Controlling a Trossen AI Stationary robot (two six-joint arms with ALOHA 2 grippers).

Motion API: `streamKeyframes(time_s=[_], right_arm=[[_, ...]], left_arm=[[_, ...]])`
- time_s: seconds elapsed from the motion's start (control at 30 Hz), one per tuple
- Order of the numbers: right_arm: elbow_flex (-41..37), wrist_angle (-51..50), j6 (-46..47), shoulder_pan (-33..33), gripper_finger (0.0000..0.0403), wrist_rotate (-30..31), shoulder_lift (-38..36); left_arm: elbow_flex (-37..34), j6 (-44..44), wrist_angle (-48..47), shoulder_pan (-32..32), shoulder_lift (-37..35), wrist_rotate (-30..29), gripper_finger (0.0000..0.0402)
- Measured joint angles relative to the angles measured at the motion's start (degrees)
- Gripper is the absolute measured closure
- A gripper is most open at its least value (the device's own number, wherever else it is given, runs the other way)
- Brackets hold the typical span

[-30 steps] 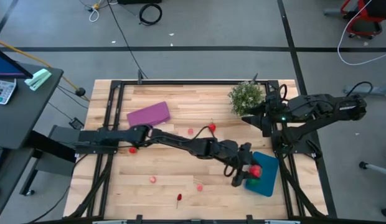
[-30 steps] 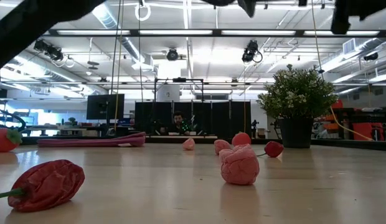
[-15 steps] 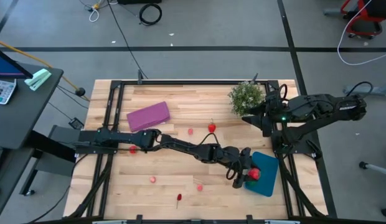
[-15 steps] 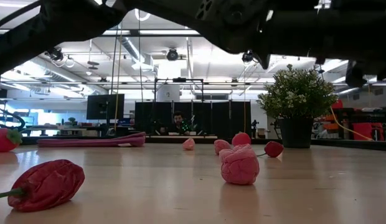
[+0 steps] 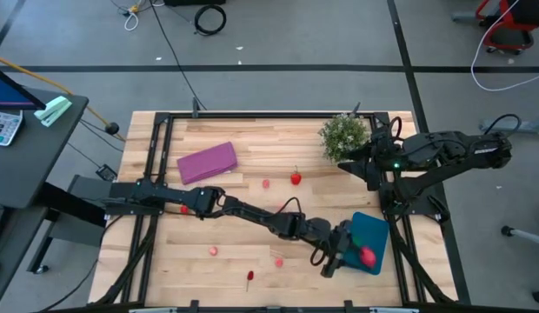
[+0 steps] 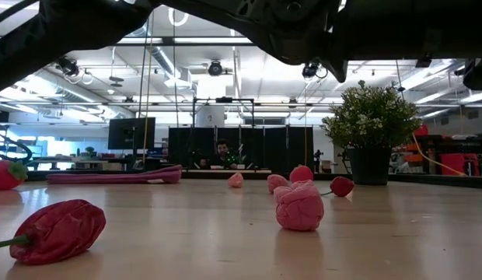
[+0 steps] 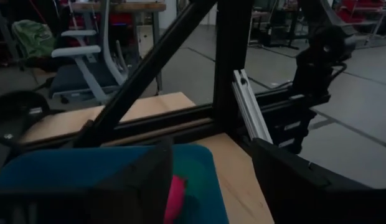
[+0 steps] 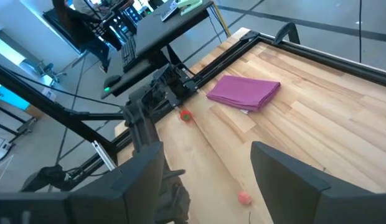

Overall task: Pick and placing Produce into tupperware
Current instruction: Adjust the blue bin

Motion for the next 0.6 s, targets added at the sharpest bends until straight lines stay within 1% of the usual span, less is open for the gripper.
streamKeyframes(time_s=[0.27,0.37,0.47,0.6], right_arm=[[0.0,0.0,0.0,0.0,0.0153,0.0,0.0],[0.0,0.0,0.0,0.0,0.0153,0.0,0.0],[0.0,0.0,0.0,0.0,0.0153,0.0,0.0],[0.0,0.0,0.0,0.0,0.0153,0.0,0.0]], left_arm=[[0.0,-0.9,-3.7,0.4,0.0,0.0,0.0206],[0.0,-1.0,-5.3,0.4,0.0,0.0,0.0224],[0.0,-1.0,-4.9,0.4,-0.1,0.0,0.0256],[0.0,-0.7,-4.9,0.6,-0.1,0.0,0.0319]])
